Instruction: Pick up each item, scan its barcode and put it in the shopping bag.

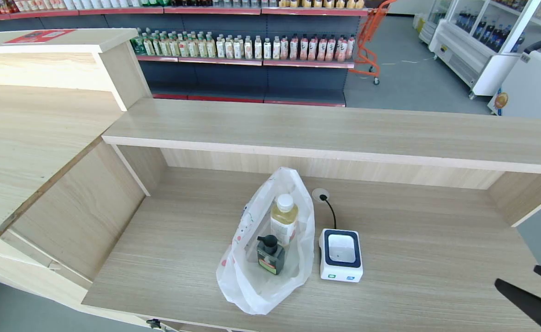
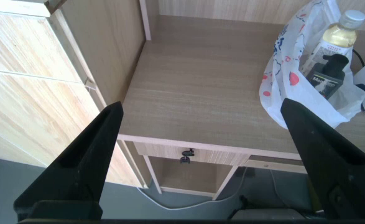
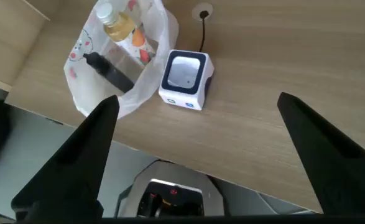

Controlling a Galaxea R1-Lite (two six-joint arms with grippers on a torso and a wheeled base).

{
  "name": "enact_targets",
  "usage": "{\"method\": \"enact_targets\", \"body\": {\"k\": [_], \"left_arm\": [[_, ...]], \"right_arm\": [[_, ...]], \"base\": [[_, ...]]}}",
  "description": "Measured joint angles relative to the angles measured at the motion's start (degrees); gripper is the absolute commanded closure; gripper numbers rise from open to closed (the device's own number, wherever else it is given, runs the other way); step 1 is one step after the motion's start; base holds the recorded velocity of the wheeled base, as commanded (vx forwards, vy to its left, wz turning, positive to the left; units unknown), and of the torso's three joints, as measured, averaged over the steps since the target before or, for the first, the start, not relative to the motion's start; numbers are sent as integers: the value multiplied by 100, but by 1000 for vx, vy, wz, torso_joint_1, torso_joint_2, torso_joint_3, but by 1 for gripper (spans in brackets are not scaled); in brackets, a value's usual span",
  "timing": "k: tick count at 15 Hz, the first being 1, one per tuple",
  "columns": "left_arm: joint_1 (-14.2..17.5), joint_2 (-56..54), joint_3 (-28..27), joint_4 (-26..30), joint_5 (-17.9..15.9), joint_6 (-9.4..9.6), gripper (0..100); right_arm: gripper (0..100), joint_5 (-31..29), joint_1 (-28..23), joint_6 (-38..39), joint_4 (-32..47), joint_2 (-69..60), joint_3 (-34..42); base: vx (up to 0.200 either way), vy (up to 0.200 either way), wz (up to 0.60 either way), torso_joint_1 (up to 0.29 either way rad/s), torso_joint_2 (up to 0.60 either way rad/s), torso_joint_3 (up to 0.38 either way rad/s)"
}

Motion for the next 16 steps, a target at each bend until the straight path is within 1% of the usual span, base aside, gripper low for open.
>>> {"method": "enact_targets", "body": {"k": [2,4,6,8,9,16], "left_arm": [[0,0,0,0,-4,0,0],[0,0,0,0,-1,0,0],[0,0,0,0,-1,0,0],[0,0,0,0,-1,0,0],[0,0,0,0,-1,0,0],[0,0,0,0,-1,0,0]], "right_arm": [[0,-212,-317,-260,651,-1440,513],[0,-819,-553,-488,1445,-2578,880],[0,-1098,-592,-550,1768,-3316,1056],[0,-1134,-567,-550,1807,-3705,1117],[100,-1134,-562,-545,1798,-3805,1119],[100,-1134,-561,-550,1798,-3994,1133]], "base": [[0,0,0,0,0,0],[0,0,0,0,0,0],[0,0,0,0,0,0],[0,0,0,0,0,0],[0,0,0,0,0,0],[0,0,0,0,0,0]]}}
